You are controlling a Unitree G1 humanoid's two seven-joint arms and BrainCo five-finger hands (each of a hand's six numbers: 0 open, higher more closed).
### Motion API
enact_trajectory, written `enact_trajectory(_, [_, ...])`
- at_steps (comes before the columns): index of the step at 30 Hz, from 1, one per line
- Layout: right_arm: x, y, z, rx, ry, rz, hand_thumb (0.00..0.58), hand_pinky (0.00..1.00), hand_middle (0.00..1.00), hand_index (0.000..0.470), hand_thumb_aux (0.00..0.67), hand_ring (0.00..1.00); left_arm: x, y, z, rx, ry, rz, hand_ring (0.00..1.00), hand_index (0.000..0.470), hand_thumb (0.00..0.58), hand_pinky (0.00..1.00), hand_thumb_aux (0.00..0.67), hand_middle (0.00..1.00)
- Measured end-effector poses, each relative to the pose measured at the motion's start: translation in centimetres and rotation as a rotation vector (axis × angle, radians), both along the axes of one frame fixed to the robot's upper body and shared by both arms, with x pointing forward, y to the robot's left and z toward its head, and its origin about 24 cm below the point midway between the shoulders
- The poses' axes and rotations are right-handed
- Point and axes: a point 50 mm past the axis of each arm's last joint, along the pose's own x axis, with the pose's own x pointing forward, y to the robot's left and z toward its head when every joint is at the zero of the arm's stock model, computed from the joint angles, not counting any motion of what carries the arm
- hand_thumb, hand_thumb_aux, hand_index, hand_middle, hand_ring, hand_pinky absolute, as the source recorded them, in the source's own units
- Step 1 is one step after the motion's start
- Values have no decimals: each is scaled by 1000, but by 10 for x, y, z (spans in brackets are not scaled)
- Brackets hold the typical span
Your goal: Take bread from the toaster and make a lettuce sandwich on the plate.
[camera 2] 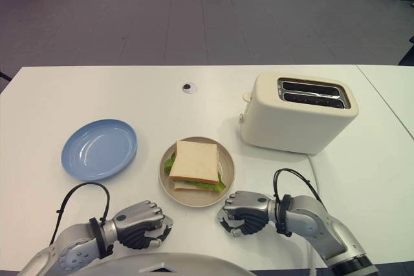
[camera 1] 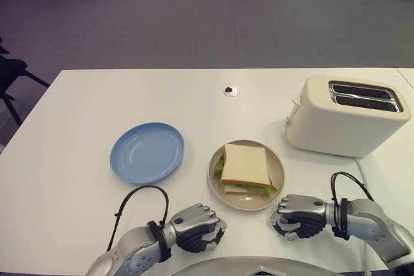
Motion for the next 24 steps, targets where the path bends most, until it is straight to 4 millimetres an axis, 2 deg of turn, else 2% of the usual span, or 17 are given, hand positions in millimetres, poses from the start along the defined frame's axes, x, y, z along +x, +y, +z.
enact_trajectory(4, [11, 10, -4, 55, -40, -56, 580, 996, 996, 470, 670, 996, 20, -10, 0, 6, -110, 5, 1000, 470, 580, 1000, 670, 1000])
enact_trajectory(9, [52, 19, -10, 111, -110, -191, 580, 988, 988, 470, 670, 988, 56, -25, -7, -24, -247, 47, 1000, 470, 580, 1000, 670, 1000])
enact_trajectory(14, [86, 31, -11, 149, -169, -247, 580, 965, 965, 470, 670, 965, 112, -10, -7, 8, -371, 162, 1000, 470, 580, 1000, 670, 1000])
enact_trajectory(16, [94, 35, -11, 157, -184, -250, 580, 933, 933, 470, 670, 933, 123, -5, -9, -5, -391, 188, 1000, 470, 580, 1000, 670, 1000])
enact_trajectory(17, [95, 35, -11, 161, -189, -253, 576, 871, 871, 433, 617, 871, 127, -3, -10, -16, -392, 198, 1000, 470, 580, 1000, 670, 1000])
enact_trajectory(18, [96, 34, -11, 168, -194, -257, 498, 294, 294, 293, 418, 294, 128, -2, -11, -31, -390, 207, 1000, 470, 580, 1000, 670, 1000])
enact_trajectory(19, [96, 34, -10, 176, -196, -262, 0, 0, 0, 0, 0, 0, 127, -1, -11, -41, -387, 211, 1000, 359, 548, 1000, 512, 1000])
enact_trajectory(20, [95, 32, -9, 186, -204, -263, 0, 0, 0, 0, 0, 0, 123, -1, -11, -54, -383, 212, 1000, 208, 400, 1000, 297, 1000])
enact_trajectory(21, [93, 28, -5, 208, -220, -275, 0, 0, 0, 0, 0, 0, 116, 0, -8, -84, -366, 221, 1000, 114, 248, 1000, 163, 1000])
enact_trajectory(22, [90, 22, 1, 248, -238, -291, 0, 0, 0, 0, 0, 0, 97, -2, -5, -140, -323, 222, 1000, 0, 0, 1000, 0, 1000])
enact_trajectory(23, [87, 15, 9, 292, -258, -307, 0, 0, 0, 0, 0, 0, 77, -4, -2, -210, -266, 230, 0, 0, 0, 0, 0, 0])
enact_trajectory(24, [83, 8, 18, 352, -273, -323, 0, 0, 0, 0, 0, 0, 61, -6, 6, -286, -231, 246, 0, 0, 0, 0, 0, 0])
